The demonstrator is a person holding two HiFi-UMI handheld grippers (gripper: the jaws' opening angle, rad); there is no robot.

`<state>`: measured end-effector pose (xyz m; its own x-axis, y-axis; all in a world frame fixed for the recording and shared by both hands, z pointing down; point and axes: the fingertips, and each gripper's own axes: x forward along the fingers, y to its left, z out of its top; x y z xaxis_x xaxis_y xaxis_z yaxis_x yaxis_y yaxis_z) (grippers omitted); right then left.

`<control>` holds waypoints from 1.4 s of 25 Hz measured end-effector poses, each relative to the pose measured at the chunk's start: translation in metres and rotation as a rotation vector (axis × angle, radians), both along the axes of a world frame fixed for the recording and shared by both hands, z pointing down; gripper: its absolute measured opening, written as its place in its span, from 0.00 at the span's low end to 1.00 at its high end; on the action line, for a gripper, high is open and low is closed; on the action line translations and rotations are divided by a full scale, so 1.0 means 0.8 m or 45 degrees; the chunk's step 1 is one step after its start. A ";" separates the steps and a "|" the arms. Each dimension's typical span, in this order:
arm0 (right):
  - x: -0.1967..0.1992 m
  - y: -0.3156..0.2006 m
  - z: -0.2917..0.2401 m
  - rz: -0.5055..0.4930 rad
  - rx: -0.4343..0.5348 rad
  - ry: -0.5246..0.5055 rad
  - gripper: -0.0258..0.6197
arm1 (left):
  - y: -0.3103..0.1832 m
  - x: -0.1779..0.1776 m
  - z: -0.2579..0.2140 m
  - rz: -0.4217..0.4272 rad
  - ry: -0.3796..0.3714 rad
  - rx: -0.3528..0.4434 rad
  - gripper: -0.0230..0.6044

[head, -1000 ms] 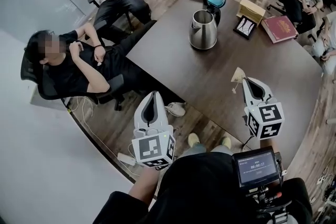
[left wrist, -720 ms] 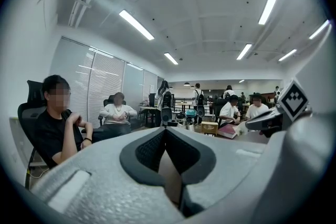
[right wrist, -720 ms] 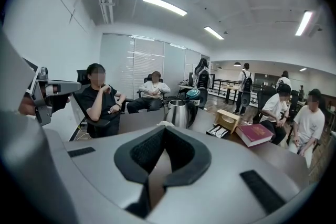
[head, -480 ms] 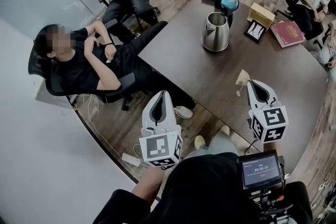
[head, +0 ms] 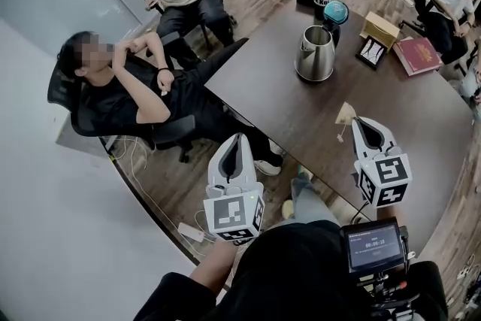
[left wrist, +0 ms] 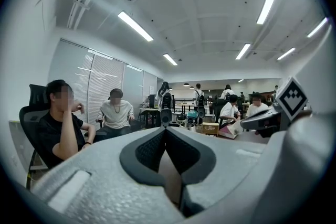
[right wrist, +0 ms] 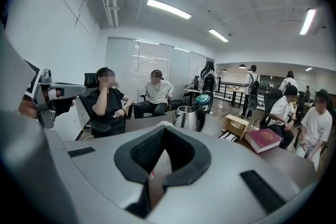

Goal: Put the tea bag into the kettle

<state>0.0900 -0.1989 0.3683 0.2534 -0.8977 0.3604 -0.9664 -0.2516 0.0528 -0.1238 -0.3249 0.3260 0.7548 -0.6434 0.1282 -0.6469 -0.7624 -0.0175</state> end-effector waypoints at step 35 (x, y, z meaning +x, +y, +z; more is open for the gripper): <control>0.180 -0.160 0.030 0.032 0.061 -0.151 0.05 | -0.155 0.247 0.038 0.181 -0.177 -0.041 0.04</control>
